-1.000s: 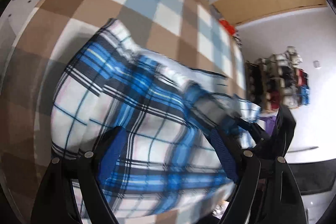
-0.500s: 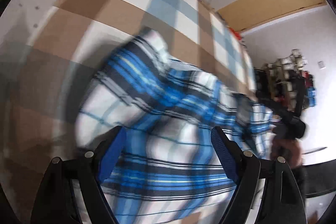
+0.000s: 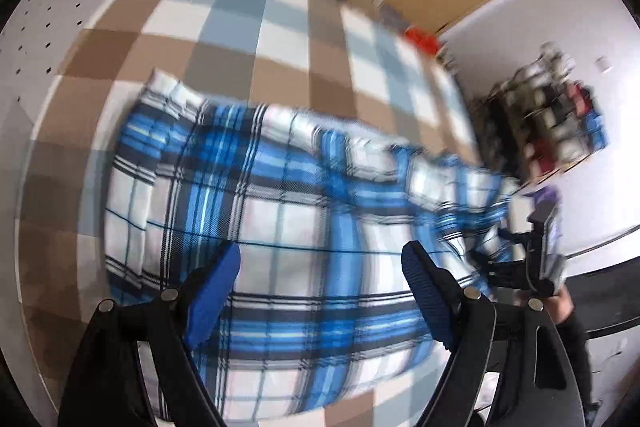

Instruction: Fold large clothes

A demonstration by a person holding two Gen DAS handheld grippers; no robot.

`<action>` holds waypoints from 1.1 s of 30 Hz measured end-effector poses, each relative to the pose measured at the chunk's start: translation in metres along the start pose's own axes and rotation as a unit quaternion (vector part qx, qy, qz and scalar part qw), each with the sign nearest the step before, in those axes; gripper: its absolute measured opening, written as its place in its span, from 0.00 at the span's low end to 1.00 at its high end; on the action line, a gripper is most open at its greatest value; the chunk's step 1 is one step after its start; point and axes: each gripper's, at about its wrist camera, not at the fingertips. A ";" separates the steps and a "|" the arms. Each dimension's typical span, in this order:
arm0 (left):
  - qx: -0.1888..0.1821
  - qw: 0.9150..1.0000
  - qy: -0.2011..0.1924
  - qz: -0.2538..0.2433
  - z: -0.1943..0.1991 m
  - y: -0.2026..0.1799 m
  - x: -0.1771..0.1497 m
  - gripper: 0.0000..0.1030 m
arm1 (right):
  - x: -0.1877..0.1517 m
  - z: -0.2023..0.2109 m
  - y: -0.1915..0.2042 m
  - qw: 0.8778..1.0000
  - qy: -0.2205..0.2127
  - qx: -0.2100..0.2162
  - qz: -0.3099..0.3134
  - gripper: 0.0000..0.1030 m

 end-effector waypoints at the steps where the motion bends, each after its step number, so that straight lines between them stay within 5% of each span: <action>1: 0.015 1.000 0.009 0.017 -0.009 0.006 0.000 0.77 | -0.003 0.000 -0.004 1.000 -0.018 0.004 -0.004 1.00; 4: 0.007 0.998 0.015 0.065 -0.016 0.025 -0.005 0.77 | -0.007 -0.003 -0.019 0.999 -0.015 0.024 -0.033 1.00; 10: 0.064 0.998 0.013 0.013 -0.008 0.029 -0.024 0.77 | -0.012 0.022 -0.043 0.996 -0.043 0.011 -0.083 0.98; 13: 0.089 0.996 0.017 0.004 -0.005 0.032 -0.034 0.77 | -0.008 0.064 -0.024 0.985 -0.105 0.103 -0.093 0.99; 16: 0.096 0.995 0.013 0.011 0.007 0.028 -0.043 0.77 | -0.003 0.097 0.038 0.982 -0.130 0.134 -0.028 0.99; 21: 0.010 1.000 0.003 -0.023 0.025 -0.009 -0.061 0.77 | 0.005 0.084 0.138 0.989 -0.105 0.056 0.087 0.99; 24: 0.040 0.998 0.034 -0.029 0.003 -0.007 -0.072 0.77 | -0.002 0.047 0.166 0.989 -0.063 -0.012 0.130 1.00; 29: 0.048 0.998 0.030 -0.004 -0.009 0.025 -0.082 0.77 | 0.000 0.042 0.134 0.995 -0.039 0.051 0.071 1.00; 31: 0.057 0.998 0.029 0.012 -0.005 0.030 -0.081 0.77 | 0.007 0.059 0.120 0.994 -0.065 0.086 0.030 1.00; 33: 0.023 0.999 0.013 0.028 0.003 0.029 -0.077 0.77 | 0.016 0.077 0.116 0.987 -0.099 0.125 -0.006 1.00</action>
Point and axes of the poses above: each gripper's, at about its wrist camera, not at the fingertips, and z roughly against the way its jaws point, y to its left, x to its top, and after that the axes turned 1 degree about -y, right-handed
